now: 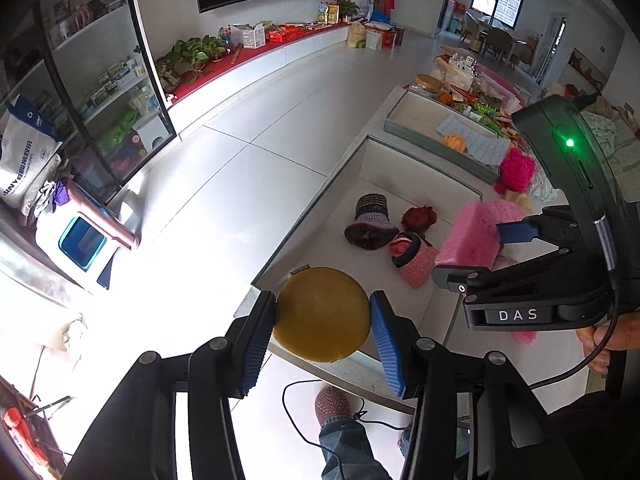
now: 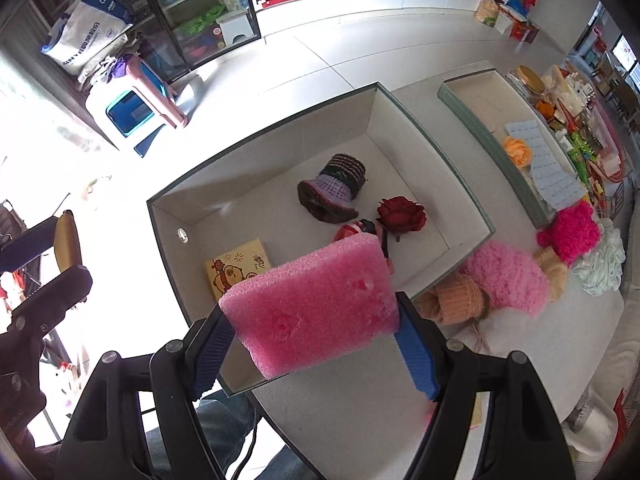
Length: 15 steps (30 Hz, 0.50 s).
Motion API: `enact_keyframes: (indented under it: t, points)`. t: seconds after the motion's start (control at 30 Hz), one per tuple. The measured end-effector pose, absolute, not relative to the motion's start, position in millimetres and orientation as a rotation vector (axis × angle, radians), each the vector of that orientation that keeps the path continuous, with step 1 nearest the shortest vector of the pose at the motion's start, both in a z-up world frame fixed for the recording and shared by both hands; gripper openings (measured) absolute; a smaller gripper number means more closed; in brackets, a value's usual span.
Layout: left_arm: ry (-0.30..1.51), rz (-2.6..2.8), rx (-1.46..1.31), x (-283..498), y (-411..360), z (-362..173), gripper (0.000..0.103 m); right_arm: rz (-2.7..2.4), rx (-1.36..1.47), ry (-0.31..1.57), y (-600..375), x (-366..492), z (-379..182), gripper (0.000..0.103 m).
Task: Organize soft objects
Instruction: 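Carry the yellow pad and pink sponge over the white box with both tools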
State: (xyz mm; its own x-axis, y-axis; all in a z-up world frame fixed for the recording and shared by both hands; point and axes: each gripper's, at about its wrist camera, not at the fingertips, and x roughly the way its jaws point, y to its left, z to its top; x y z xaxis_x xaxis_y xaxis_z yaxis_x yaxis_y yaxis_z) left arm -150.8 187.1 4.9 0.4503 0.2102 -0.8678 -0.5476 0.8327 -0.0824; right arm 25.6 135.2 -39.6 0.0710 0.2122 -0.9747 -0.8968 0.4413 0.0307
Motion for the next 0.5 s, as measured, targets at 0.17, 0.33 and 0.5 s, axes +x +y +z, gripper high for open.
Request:
enact_keyframes:
  t: [0.17, 0.33, 0.5]
  points:
    - [1.004, 0.48, -0.361, -155, 183, 6, 0.05, 0.977, -0.75, 1.218, 142, 19, -43, 0.078]
    - [1.007, 0.474, -0.336, -157, 176, 6, 0.05, 0.995, -0.781, 1.229, 147, 12, -49, 0.078]
    - [1.008, 0.489, -0.35, -159, 179, 6, 0.05, 1.009, -0.792, 1.215, 149, 9, -47, 0.078]
